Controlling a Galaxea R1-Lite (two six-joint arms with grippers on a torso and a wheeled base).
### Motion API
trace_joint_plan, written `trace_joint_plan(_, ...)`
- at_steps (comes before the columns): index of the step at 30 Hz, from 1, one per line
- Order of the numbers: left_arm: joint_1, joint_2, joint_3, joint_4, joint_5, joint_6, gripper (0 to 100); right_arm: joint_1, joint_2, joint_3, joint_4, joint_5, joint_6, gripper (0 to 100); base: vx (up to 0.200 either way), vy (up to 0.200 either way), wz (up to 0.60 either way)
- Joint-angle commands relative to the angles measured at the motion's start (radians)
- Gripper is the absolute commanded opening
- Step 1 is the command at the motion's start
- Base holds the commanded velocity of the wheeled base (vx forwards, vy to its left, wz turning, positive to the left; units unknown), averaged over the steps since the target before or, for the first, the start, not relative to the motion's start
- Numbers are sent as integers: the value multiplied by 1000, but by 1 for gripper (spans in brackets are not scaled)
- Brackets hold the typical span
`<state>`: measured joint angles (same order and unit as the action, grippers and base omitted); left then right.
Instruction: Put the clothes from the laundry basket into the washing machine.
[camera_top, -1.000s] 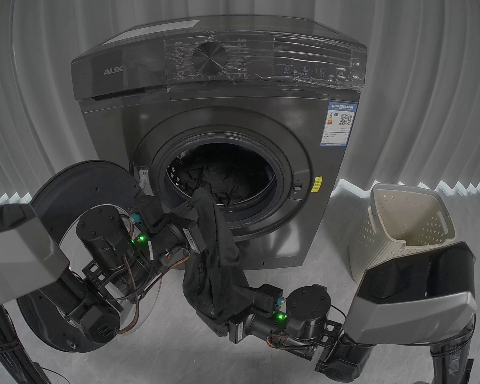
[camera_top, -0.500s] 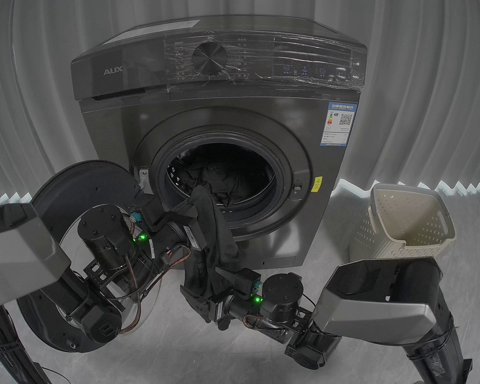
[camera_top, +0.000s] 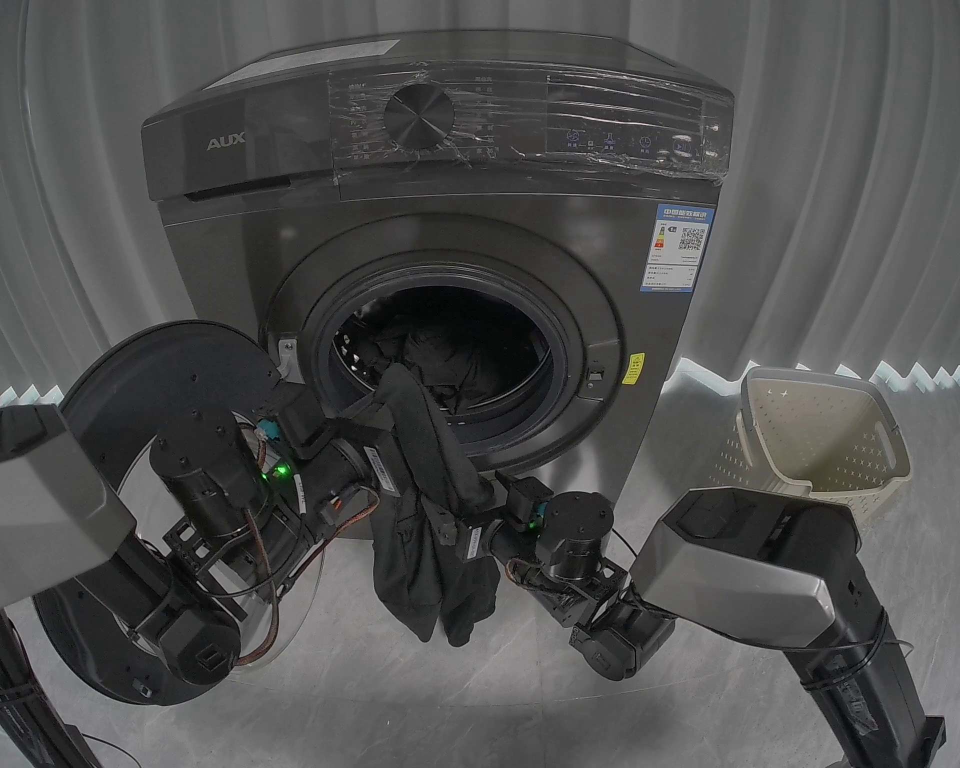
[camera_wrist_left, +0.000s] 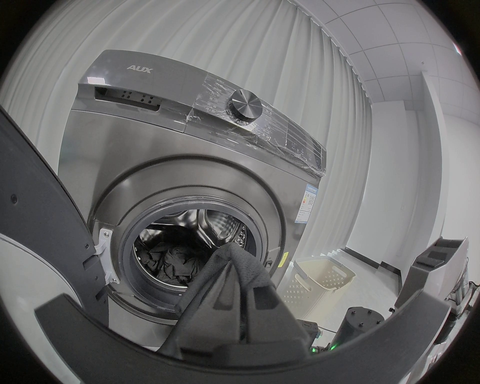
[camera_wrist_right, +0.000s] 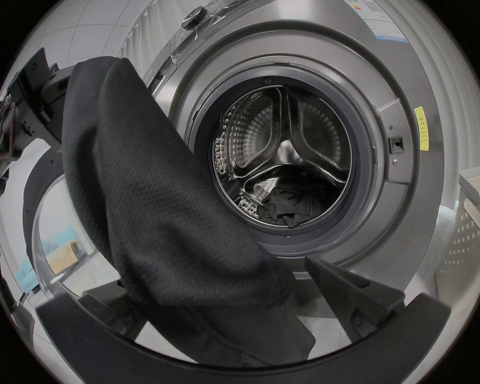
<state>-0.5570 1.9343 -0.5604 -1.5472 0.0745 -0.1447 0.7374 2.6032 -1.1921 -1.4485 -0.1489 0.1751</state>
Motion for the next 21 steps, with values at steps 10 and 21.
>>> trace_joint_plan(10,17,25,-39,-1,42,0,0,72,-51,347,-104,173,-5,100,0,0,0)
trace_joint_plan(21,22,42,-110,24,61,2,0,26,-54,221,7,239,1,100,0,0,0)
